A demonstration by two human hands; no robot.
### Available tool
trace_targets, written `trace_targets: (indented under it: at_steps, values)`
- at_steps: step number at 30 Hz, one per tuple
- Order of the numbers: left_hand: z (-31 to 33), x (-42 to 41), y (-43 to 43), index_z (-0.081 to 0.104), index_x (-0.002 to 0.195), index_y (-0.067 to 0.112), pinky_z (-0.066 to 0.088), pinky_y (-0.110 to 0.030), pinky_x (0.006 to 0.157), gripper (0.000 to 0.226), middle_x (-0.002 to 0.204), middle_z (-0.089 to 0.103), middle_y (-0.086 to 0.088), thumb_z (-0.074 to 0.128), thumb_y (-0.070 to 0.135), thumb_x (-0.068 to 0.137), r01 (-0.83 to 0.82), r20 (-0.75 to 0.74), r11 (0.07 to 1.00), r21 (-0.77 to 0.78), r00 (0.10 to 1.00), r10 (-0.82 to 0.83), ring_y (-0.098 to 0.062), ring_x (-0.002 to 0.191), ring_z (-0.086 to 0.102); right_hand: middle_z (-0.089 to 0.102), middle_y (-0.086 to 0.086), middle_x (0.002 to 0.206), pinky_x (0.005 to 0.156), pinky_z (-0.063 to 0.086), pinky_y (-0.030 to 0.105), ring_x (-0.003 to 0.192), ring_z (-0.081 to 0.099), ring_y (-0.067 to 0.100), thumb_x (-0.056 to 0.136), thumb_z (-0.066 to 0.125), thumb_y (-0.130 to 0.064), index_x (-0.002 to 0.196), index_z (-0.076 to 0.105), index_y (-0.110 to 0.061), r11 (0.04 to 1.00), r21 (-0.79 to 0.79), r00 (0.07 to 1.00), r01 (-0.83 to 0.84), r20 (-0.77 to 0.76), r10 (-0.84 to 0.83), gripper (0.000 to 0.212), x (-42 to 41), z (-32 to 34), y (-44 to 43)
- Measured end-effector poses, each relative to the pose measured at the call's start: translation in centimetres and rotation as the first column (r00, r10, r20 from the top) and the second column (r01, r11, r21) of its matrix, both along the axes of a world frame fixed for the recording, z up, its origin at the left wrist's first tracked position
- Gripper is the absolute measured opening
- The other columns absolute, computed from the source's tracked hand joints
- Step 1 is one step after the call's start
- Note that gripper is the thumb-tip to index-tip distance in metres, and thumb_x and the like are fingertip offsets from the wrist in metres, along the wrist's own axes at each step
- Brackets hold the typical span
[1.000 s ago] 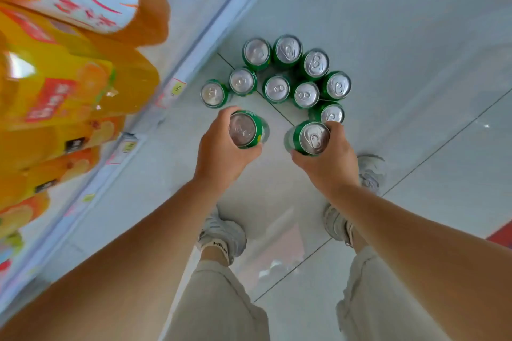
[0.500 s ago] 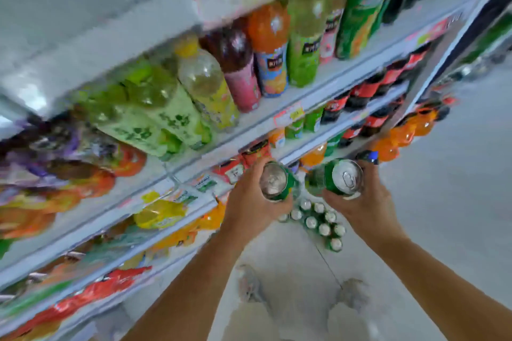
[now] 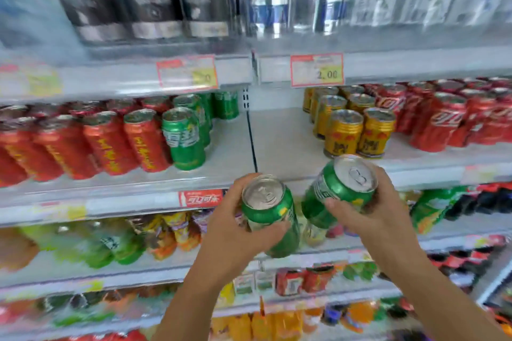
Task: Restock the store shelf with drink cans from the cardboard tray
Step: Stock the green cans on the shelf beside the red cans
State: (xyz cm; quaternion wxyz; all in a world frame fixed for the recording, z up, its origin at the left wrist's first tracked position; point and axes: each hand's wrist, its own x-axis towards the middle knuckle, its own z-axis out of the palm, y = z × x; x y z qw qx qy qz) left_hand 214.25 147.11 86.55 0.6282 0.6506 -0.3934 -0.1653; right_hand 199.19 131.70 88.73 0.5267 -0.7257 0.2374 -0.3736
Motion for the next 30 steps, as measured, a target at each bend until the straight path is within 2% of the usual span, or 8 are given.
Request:
trace_targets:
  at_steps: [3,7,10,15,19,22,26,30]
  values:
    - [1.5,2.7,2.0,0.061,0.11,0.041,0.053,-0.015,0.07,0.056,0.1,0.068,0.027,0.086,0.029,0.062,-0.128,0.027,0.99,-0.066,0.991,0.13,0.005,0.091,0.065,0.066,-0.017,0.11,0.09,0.05,0.031,0.106,0.062,0.006,0.066,0.087,-0.035,0.115,0.056,-0.041,0.993,-0.065,0.995,-0.098,-0.004,0.098,0.059,4.4,2.3,0.3]
    - [2.1,7.2,3.8,0.063,0.111,0.04,0.049,-0.01,0.073,0.05,0.104,0.071,0.017,0.082,0.031,0.066,-0.26,0.024,0.959,-0.111,0.964,0.264,-0.001,0.094,0.066,0.066,-0.019,0.105,0.081,0.05,0.015,0.097,0.062,-0.003,0.071,0.083,-0.025,0.112,0.056,-0.038,0.988,-0.107,0.994,-0.113,-0.02,0.112,0.051,10.7,3.4,-0.2]
    - [2.0,9.8,4.4,0.06,0.113,0.036,0.048,-0.007,0.07,0.046,0.102,0.07,0.018,0.082,0.015,0.077,-0.278,0.03,0.956,-0.098,0.959,0.282,0.002,0.092,0.066,0.064,-0.014,0.108,0.083,0.05,0.018,0.097,0.062,-0.002,0.067,0.085,-0.029,0.121,0.05,-0.027,0.99,-0.098,0.994,-0.099,-0.049,0.095,0.063,15.3,3.4,-1.1]
    - [1.3,12.5,3.8,0.058,0.108,0.035,0.05,-0.009,0.067,0.038,0.094,0.071,0.019,0.075,0.013,0.083,-0.262,0.013,0.961,-0.089,0.964,0.264,0.004,0.088,0.067,0.069,-0.005,0.104,0.075,0.054,0.023,0.092,0.066,0.003,0.052,0.083,-0.051,0.12,0.056,-0.018,0.991,-0.1,0.983,-0.084,-0.17,0.066,0.081,21.0,2.2,-3.0]
    - [0.6,12.9,3.3,0.058,0.111,0.032,0.054,-0.016,0.069,0.039,0.094,0.072,0.018,0.07,0.028,0.074,-0.24,-0.028,0.966,-0.095,0.971,0.239,-0.002,0.088,0.069,0.065,-0.01,0.099,0.067,0.048,0.011,0.086,0.062,-0.004,0.072,0.082,-0.025,0.121,0.05,-0.017,0.997,-0.038,0.995,-0.062,-0.085,0.058,0.059,22.7,1.3,-3.3]
    - [0.4,13.2,3.1,0.058,0.109,0.034,0.054,-0.017,0.069,0.041,0.094,0.072,0.02,0.073,0.036,0.071,-0.226,-0.028,0.968,-0.108,0.974,0.224,-0.003,0.088,0.07,0.061,-0.018,0.105,0.069,0.045,0.005,0.091,0.058,-0.01,0.078,0.079,-0.022,0.135,0.041,-0.026,0.99,-0.024,0.983,-0.141,-0.118,0.137,0.069,22.7,1.1,-3.4]
    - [0.1,13.3,3.1,0.059,0.107,0.035,0.055,-0.02,0.072,0.046,0.096,0.072,0.019,0.069,0.049,0.065,-0.232,0.001,0.968,-0.094,0.972,0.233,-0.004,0.089,0.07,0.057,-0.012,0.117,0.085,0.042,0.018,0.105,0.056,0.005,0.073,0.083,-0.028,0.142,0.034,-0.029,0.981,-0.086,0.959,-0.171,-0.241,0.147,0.084,22.6,1.0,-3.9]
    - [-0.2,13.7,2.9,0.06,0.109,0.035,0.056,-0.026,0.077,0.047,0.1,0.072,0.013,0.069,0.05,0.066,-0.234,0.036,0.969,-0.077,0.971,0.237,-0.009,0.093,0.07,0.056,-0.007,0.113,0.083,0.042,0.021,0.103,0.054,0.008,0.072,0.083,-0.035,0.133,0.041,-0.013,0.978,-0.168,0.956,-0.127,-0.284,0.076,0.077,24.7,0.9,-4.5]
